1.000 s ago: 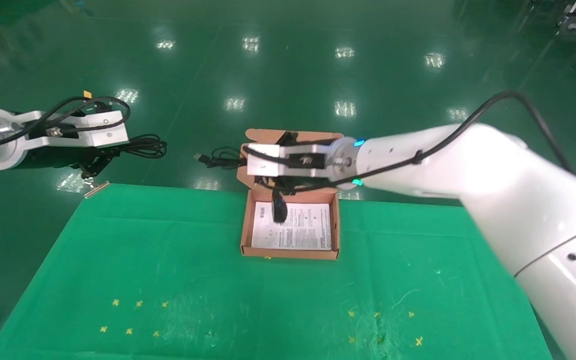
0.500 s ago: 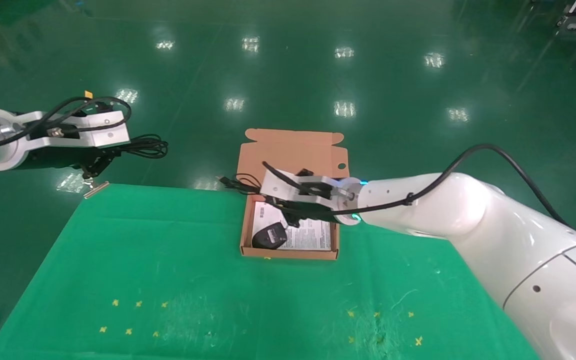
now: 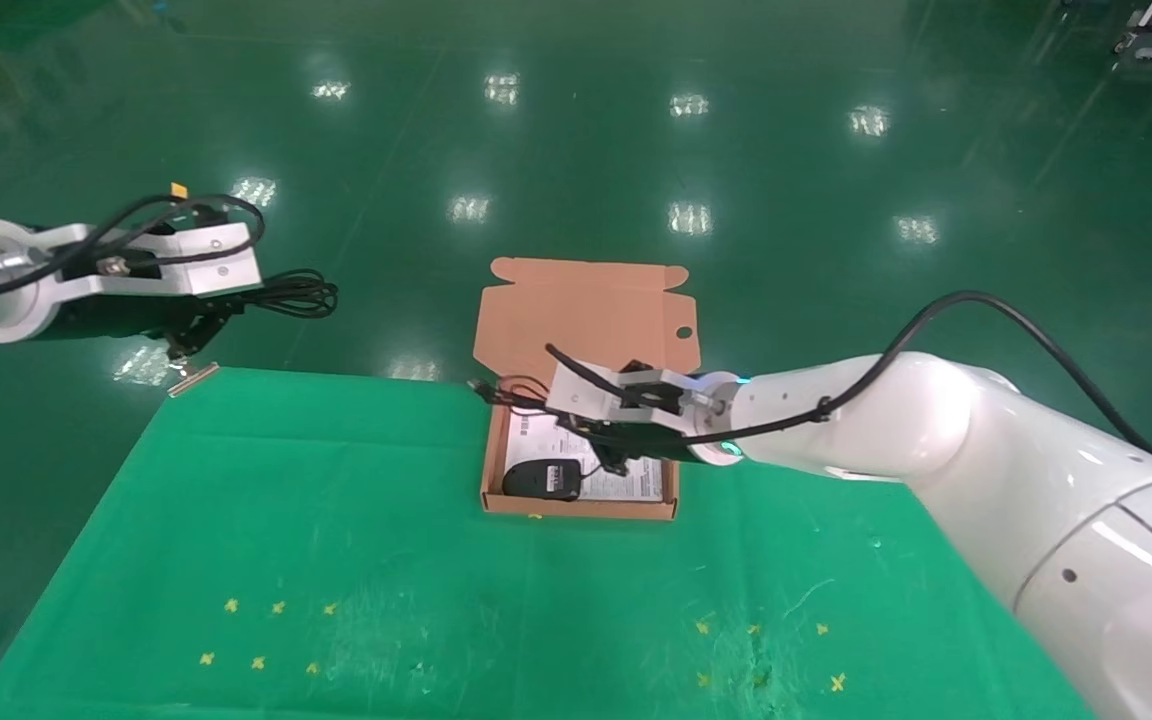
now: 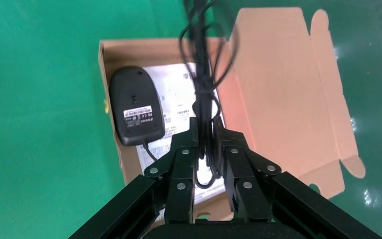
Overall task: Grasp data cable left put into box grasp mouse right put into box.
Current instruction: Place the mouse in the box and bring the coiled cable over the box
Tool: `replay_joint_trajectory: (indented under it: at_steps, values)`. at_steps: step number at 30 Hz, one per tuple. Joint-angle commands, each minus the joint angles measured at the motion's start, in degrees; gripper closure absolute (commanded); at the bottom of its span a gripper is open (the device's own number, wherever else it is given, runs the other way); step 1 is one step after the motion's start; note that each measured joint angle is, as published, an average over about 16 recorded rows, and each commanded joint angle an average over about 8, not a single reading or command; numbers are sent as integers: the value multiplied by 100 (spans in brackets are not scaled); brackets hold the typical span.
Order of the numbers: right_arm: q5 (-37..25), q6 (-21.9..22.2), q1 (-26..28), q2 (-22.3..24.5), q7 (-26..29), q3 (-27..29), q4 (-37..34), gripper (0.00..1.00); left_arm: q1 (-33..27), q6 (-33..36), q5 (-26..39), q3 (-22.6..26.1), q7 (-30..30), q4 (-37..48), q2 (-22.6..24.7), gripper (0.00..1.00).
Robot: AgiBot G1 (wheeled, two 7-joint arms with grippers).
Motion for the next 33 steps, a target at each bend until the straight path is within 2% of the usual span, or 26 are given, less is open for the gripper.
replay_joint_trajectory:
  at_steps: [1, 9, 16, 26, 33]
  values:
    - [28, -1, -9, 42, 27, -27, 56, 0, 27, -3, -26, 5, 0, -4, 22, 100]
    - [-98, 8, 61, 325, 55, -89, 274, 0, 205, -235, -325, 32, 231, 119, 347, 100]
    - [-168, 70, 176, 905, 192, -35, 606, 0, 494, -690, -737, 53, 745, 337, 753, 100]
    - [-466, 23, 376, 1852, 679, -45, 1484, 0, 866, -1689, -1404, 82, 2055, 1303, 1660, 100]
    - [-763, -29, 415, 2410, 1211, -88, 2206, 0, 849, -1979, -1960, 59, 3111, 2393, 2311, 100]
